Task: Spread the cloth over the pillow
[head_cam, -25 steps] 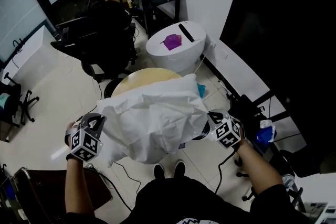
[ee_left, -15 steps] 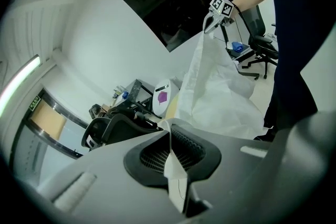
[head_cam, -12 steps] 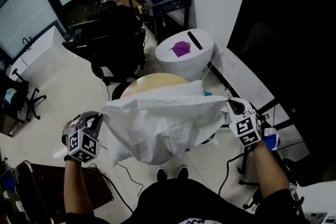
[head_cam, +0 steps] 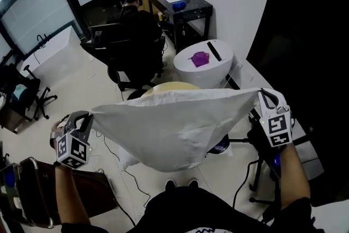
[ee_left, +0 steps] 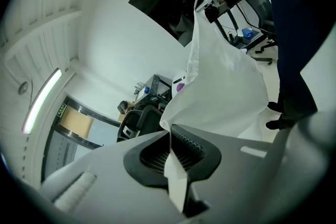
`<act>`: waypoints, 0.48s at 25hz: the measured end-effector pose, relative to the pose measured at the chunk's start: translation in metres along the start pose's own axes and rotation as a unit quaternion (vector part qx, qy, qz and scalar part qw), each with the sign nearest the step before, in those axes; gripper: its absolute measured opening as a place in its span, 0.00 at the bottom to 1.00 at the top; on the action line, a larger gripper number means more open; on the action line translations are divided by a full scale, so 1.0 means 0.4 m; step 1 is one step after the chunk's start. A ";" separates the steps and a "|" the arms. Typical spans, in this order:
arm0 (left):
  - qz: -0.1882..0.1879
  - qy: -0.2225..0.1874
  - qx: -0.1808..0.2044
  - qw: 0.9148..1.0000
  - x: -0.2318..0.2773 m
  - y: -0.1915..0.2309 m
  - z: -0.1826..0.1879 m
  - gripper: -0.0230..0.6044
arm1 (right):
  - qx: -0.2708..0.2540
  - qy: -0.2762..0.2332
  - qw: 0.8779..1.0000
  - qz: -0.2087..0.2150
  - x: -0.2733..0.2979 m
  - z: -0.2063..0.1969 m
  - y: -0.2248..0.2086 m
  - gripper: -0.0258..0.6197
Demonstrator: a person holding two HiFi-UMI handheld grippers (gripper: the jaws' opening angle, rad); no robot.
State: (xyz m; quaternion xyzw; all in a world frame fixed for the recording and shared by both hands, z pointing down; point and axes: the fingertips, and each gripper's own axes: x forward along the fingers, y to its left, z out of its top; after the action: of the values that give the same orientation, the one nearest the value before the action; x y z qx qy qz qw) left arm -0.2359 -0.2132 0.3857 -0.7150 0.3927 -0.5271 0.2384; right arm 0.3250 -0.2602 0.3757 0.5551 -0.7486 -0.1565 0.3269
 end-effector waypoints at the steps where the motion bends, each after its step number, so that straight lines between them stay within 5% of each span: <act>1: 0.009 0.002 -0.001 1.000 -0.016 0.016 -0.004 0.04 | -0.001 -0.005 1.000 -0.006 -0.005 0.013 -0.017 0.06; 12: 0.083 0.023 0.010 0.996 -0.114 0.191 -0.048 0.04 | -0.041 -0.036 0.996 -0.064 -0.035 0.130 -0.187 0.06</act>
State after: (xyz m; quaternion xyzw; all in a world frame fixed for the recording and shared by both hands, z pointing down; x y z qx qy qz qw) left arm -0.2839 -0.2189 0.3088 -0.6653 0.4505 -0.5260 0.2789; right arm 0.3474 -0.2786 0.2883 0.5818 -0.7160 -0.2276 0.3116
